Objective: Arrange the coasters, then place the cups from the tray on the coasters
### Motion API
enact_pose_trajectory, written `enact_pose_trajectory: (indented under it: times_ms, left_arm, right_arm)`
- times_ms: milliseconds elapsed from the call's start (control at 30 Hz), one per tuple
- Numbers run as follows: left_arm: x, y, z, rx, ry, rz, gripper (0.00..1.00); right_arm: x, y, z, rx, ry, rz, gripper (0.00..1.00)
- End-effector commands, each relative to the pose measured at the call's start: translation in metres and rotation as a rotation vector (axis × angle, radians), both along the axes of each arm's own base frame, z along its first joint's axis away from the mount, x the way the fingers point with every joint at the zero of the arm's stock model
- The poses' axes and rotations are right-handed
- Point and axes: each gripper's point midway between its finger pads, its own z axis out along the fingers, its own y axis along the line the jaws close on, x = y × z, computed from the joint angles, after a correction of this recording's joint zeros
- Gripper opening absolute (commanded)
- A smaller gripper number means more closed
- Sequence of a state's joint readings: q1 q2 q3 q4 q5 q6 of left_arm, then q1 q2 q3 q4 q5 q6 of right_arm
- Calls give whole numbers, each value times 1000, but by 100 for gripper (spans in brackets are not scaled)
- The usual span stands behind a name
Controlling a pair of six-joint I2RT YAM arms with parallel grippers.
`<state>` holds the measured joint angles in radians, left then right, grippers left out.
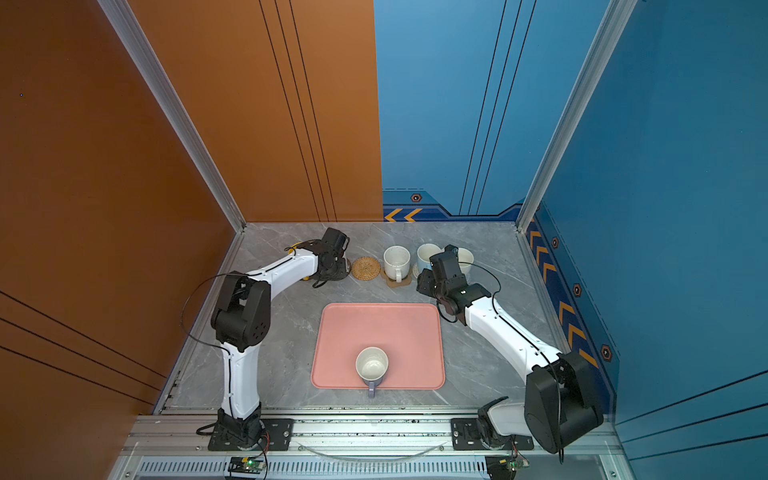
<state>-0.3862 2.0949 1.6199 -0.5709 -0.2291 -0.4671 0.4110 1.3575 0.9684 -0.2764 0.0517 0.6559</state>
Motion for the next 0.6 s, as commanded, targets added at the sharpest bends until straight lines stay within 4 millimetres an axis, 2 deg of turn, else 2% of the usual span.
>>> enact_pose_trajectory:
  times_ms: [0,267,367,567]
  left_arm:
    - [-3,2,-2,-10,19,2,29]
    - [-10,3,16,-9,-11,-6,50]
    - [-15,4,25,-8,-27,-10,56]
    - [-28,0,49,-8,-68,-30,60]
  right_arm:
    - [-2,-3,0,18,-1,-13,57]
    - [-2,-2,1,19,-2,-11,57]
    - [-2,-3,1,19,-3,-14,58]
    - [-4,-3,2,23,-4,-12,57]
